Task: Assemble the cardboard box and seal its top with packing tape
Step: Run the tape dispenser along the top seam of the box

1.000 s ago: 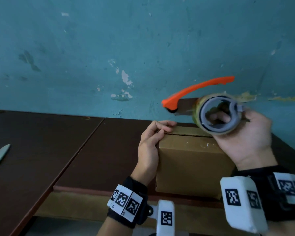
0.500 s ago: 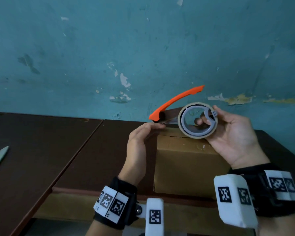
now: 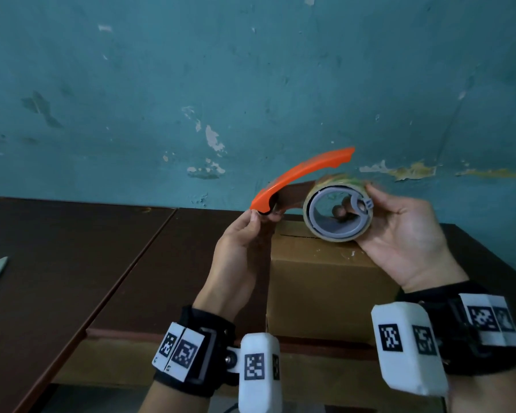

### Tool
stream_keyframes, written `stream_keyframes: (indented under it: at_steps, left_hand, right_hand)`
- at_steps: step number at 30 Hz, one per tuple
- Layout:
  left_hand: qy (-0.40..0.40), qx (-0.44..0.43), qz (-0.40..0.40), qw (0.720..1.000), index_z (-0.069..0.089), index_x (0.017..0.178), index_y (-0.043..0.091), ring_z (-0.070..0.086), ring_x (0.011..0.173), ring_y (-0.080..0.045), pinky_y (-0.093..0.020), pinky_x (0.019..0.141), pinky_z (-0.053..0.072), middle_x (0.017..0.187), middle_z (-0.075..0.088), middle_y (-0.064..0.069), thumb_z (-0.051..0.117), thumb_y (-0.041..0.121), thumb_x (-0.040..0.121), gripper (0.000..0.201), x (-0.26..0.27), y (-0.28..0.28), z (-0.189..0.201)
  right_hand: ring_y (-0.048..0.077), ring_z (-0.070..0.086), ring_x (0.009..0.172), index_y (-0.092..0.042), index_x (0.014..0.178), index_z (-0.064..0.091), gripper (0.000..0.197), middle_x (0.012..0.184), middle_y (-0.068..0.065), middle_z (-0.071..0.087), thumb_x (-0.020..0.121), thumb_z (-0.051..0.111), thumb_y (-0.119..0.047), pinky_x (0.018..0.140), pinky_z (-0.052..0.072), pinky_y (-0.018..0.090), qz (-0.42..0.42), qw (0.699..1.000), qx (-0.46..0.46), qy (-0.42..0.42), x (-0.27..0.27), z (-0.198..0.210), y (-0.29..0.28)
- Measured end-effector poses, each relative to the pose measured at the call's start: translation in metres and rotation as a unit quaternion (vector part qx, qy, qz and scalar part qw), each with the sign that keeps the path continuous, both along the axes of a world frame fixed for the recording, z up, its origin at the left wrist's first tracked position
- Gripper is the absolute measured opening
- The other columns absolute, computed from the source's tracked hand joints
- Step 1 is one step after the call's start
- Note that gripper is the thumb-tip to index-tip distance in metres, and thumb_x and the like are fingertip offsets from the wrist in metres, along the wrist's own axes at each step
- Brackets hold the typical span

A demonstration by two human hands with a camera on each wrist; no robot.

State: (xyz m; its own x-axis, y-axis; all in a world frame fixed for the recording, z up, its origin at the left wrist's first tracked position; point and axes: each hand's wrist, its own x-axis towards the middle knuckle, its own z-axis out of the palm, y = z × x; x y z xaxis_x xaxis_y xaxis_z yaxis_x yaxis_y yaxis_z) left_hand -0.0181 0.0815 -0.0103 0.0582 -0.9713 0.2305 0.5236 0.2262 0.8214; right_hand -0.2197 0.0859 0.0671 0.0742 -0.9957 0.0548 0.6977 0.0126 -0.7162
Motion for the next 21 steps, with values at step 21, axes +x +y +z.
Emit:
stream_keyframes:
  at_steps: [21]
  left_hand:
    - [-0.013, -0.026, 0.0, 1.0, 0.073, 0.073, 0.014, 0.064, 0.092, -0.025, -0.036, 0.088, 0.048, 0.085, 0.066, -0.01, 0.054, 0.004, 0.09, 0.027, 0.007, 0.004, 0.002]
  right_hand:
    - [0.034, 0.066, 0.114, 0.007, 0.132, 0.053, 0.089, 0.115, 0.019, 0.068, 0.053, 0.092, -0.008, 0.105, 0.052, 0.043, 0.071, 0.972, -0.115, 0.19, -0.003, -0.009, -0.011]
